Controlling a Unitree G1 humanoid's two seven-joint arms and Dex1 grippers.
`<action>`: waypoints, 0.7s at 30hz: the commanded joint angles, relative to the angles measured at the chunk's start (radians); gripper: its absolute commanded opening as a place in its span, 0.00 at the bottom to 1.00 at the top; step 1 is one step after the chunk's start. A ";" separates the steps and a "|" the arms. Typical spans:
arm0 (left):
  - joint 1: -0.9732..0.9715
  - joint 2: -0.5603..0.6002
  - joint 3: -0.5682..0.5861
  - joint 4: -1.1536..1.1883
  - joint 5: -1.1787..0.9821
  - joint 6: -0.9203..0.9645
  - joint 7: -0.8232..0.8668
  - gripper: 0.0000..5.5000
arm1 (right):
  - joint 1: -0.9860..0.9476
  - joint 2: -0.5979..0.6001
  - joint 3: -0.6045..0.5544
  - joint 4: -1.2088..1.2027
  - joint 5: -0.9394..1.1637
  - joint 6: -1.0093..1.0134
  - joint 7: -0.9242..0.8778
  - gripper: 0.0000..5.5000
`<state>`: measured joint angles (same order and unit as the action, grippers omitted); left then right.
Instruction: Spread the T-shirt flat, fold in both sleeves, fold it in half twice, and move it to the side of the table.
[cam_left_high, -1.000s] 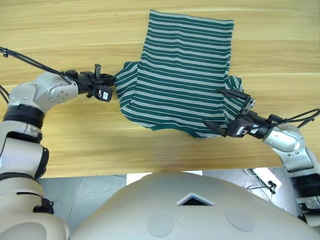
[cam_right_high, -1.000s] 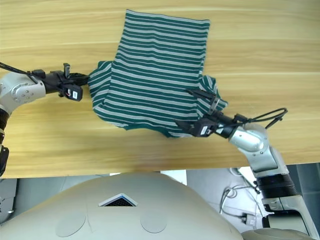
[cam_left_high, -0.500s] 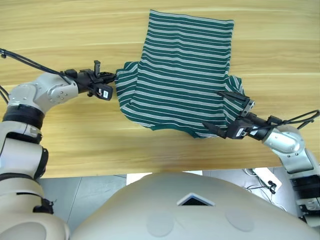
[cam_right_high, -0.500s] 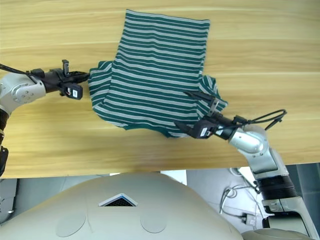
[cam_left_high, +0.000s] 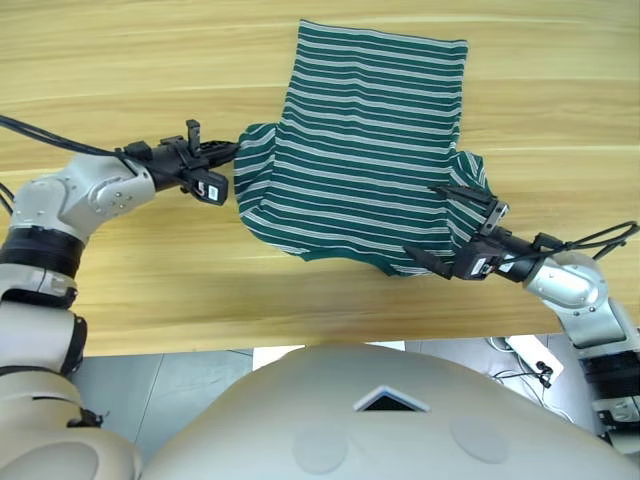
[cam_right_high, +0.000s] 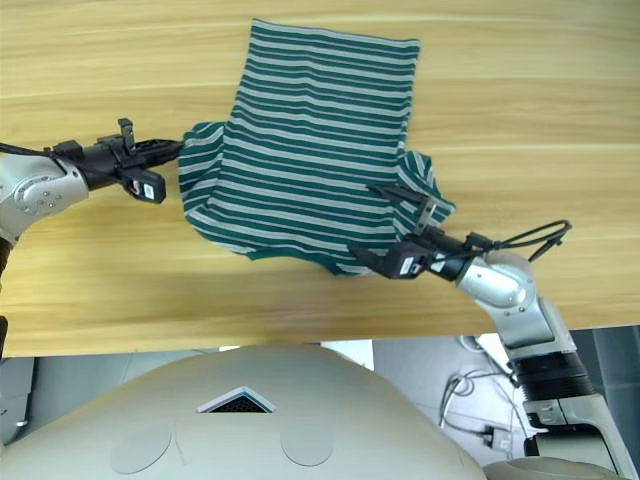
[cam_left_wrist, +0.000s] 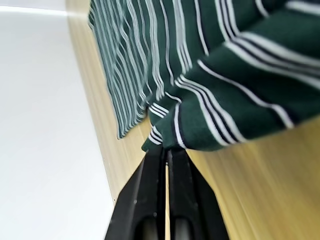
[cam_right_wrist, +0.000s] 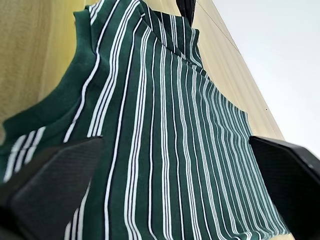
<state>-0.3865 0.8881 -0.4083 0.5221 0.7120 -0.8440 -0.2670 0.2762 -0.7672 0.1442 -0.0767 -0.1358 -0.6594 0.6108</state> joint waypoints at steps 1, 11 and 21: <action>-0.003 -0.029 0.013 -0.024 0.002 0.017 0.023 0.01 | -0.014 0.002 0.004 -0.002 0.000 -0.001 0.009 0.98; -0.034 -0.097 -0.009 -0.039 0.047 0.034 0.050 0.01 | -0.016 0.001 0.004 -0.008 0.000 -0.002 0.008 0.98; -0.033 -0.172 -0.068 -0.044 0.100 0.033 0.044 0.01 | -0.019 -0.001 -0.001 -0.011 0.004 -0.003 0.007 0.98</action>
<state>-0.4044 0.7281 -0.4606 0.4829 0.7998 -0.8135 -0.2222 0.2686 -0.7633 0.1513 -0.0778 -0.1385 -0.6594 0.6113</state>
